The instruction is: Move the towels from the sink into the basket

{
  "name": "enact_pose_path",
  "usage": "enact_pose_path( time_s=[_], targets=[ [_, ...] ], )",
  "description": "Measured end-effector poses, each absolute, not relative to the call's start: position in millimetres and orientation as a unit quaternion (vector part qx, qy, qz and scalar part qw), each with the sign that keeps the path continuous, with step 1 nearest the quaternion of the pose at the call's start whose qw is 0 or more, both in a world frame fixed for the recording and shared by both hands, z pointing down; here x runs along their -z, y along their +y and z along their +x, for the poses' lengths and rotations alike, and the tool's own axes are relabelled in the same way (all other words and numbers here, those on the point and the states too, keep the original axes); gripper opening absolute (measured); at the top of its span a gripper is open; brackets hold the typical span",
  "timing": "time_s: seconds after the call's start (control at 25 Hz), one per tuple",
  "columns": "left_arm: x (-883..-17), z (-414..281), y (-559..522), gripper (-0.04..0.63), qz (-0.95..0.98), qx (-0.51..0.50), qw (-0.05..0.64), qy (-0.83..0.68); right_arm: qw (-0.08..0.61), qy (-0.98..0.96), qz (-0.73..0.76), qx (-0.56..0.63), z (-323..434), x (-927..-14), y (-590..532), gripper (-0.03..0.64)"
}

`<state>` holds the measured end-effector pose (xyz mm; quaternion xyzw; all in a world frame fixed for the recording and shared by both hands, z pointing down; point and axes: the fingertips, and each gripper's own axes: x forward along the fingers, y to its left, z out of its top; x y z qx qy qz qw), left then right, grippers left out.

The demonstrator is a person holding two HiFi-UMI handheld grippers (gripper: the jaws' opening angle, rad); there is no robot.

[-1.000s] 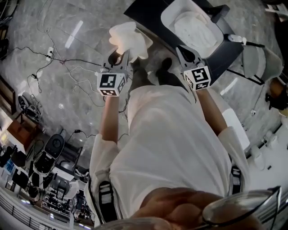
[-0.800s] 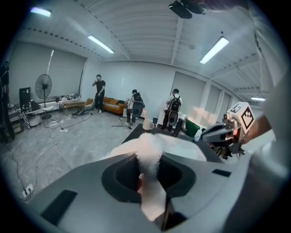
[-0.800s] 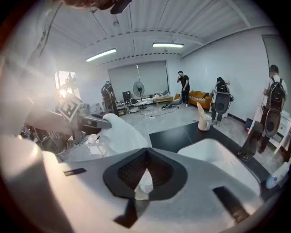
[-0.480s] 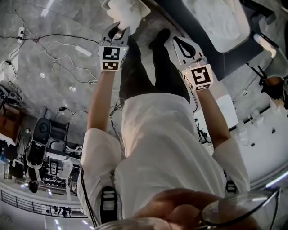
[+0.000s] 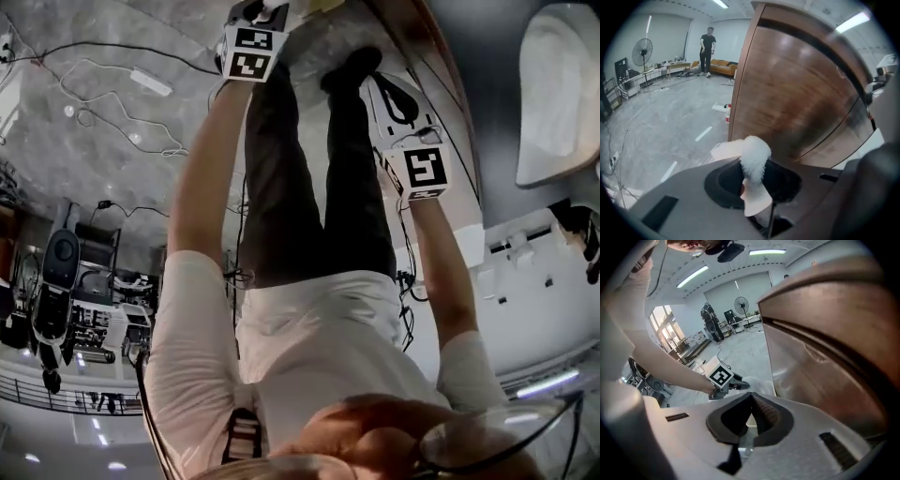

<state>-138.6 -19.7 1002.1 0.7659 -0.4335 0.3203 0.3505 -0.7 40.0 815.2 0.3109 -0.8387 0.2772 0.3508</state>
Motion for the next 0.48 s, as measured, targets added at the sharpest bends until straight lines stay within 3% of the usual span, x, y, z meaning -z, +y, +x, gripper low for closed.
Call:
enact_pose_path(
  time_s=[0.12, 0.24, 0.28, 0.48],
  targets=[
    [-1060, -141, -13, 0.094, 0.757, -0.33, 0.354, -0.439, 0.367, -0.833, 0.305, -0.281, 0, -863, 45, -0.003],
    [-1100, -140, -1, 0.245, 0.741, -0.337, 0.378, -0.44, 0.375, -0.832, 0.294, -0.285, -1, -896, 48, -0.003],
    [-1108, -140, 2, 0.266, 0.736, -0.337, 0.388, -0.441, 0.377, -0.832, 0.291, -0.285, -1, -904, 49, -0.003],
    [-1107, -136, 12, 0.299, 0.733, -0.336, 0.405, -0.431, 0.378, -0.834, 0.284, -0.283, -6, -915, 47, -0.003]
  ],
)
